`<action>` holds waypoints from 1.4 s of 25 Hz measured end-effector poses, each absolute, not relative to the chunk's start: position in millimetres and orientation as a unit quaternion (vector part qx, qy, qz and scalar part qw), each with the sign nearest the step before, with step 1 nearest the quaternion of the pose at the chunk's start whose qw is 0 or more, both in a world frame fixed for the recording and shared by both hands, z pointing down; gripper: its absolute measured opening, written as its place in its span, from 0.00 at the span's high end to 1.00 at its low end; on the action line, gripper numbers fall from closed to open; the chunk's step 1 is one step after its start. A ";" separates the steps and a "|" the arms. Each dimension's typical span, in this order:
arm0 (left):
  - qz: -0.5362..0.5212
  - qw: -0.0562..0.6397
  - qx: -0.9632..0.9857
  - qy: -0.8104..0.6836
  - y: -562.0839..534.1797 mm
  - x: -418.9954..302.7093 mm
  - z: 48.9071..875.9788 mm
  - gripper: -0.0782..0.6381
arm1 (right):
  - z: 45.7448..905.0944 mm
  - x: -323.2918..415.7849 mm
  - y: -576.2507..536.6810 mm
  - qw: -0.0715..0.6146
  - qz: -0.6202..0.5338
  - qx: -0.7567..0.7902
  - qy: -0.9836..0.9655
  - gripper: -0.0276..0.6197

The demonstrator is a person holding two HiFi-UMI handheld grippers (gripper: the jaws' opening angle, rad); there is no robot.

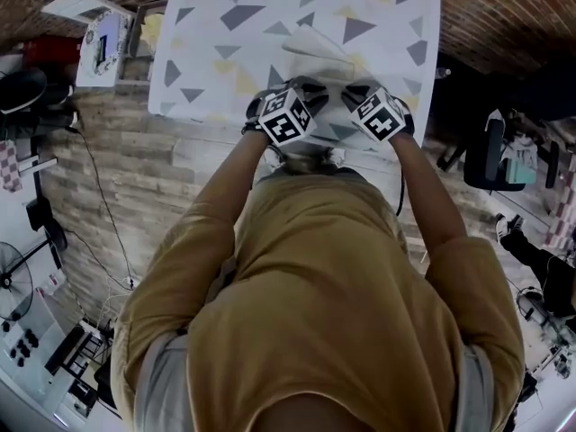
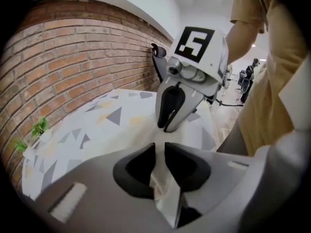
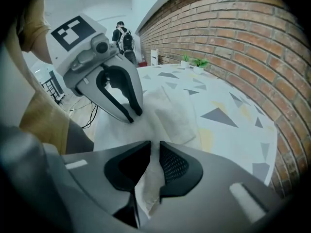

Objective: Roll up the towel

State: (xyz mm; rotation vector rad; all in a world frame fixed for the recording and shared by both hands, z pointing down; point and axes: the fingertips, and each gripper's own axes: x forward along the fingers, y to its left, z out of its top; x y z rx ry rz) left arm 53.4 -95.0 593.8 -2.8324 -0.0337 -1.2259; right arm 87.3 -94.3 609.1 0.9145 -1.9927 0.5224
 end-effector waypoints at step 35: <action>-0.389 -0.094 -0.916 0.021 -103.0 59.4 603.8 0.71 | 614.5 79.0 -72.2 0.546 0.001 0.338 -0.767 0.68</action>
